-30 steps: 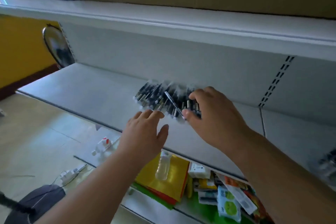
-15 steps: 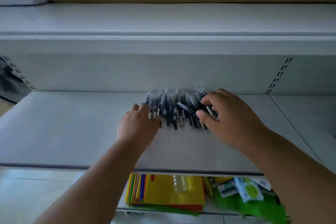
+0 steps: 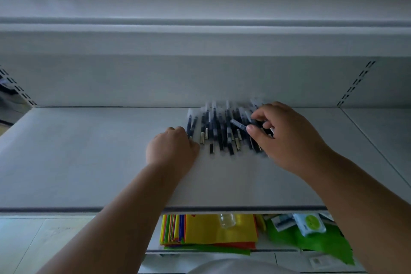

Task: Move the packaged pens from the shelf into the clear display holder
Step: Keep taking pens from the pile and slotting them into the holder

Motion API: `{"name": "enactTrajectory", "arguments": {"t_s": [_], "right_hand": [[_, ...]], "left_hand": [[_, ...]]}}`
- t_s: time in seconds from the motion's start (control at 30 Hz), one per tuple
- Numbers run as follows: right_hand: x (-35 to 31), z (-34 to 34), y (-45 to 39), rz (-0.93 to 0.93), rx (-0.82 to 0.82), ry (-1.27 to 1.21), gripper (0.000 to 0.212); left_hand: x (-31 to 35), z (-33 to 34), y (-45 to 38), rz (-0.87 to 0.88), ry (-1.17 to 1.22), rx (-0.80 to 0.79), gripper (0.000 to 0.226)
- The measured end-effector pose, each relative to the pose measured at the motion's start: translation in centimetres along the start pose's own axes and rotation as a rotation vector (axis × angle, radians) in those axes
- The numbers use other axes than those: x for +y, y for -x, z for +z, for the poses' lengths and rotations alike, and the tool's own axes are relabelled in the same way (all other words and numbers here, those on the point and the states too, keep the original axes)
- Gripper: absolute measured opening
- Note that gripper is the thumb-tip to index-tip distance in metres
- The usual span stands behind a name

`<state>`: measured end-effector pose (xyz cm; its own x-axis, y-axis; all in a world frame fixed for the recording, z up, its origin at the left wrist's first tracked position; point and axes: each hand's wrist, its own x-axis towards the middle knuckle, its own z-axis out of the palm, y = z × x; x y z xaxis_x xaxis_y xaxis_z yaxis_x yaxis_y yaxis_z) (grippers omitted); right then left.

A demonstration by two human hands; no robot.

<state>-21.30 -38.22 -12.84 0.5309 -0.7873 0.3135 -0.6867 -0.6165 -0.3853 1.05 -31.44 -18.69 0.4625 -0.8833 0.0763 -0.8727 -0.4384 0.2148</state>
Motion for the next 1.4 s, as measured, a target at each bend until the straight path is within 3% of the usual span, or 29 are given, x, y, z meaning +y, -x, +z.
{"name": "enactTrajectory", "arguments": {"t_s": [0.27,0.4,0.5,0.63,0.8,0.93,1.0,1.13,1.4], "right_hand": [[0.6,0.5,0.0,0.065,0.039,0.007,0.019],[1.5,1.9,-0.6,0.154,-0.062,0.123,0.023],[1.8,3.3,-0.8,0.214,-0.192,0.272,0.023],[2.1,3.4,-1.0,0.214,-0.21,0.307,0.014],[2.1,0.1,0.6,0.239,-0.045,-0.026,0.01],[2.7,-3.7,3.3,0.27,0.074,-0.22,0.016],[3.8,-5.5,5.5,0.297,0.138,-0.281,0.016],[7.1,-9.4,11.5,0.334,0.252,-0.408,0.008],[16.5,-19.7,27.0,0.416,0.423,-0.217,0.002]], "left_hand": [[-0.2,-0.9,1.8,0.026,0.225,0.118,0.023],[0.8,-1.7,3.9,0.111,0.464,0.194,0.021],[1.3,-1.6,4.7,0.169,0.612,0.164,0.021],[1.6,-0.5,4.9,0.095,0.841,0.065,0.02],[3.5,0.1,5.9,0.014,1.119,-0.029,0.017],[7.3,0.1,6.9,0.03,1.317,-0.146,0.029],[9.8,0.2,8.0,0.069,1.319,-0.185,0.041],[16.1,0.7,11.4,0.165,1.261,-0.171,0.02],[32.2,3.4,21.7,0.239,1.357,-0.418,0.015]]}}
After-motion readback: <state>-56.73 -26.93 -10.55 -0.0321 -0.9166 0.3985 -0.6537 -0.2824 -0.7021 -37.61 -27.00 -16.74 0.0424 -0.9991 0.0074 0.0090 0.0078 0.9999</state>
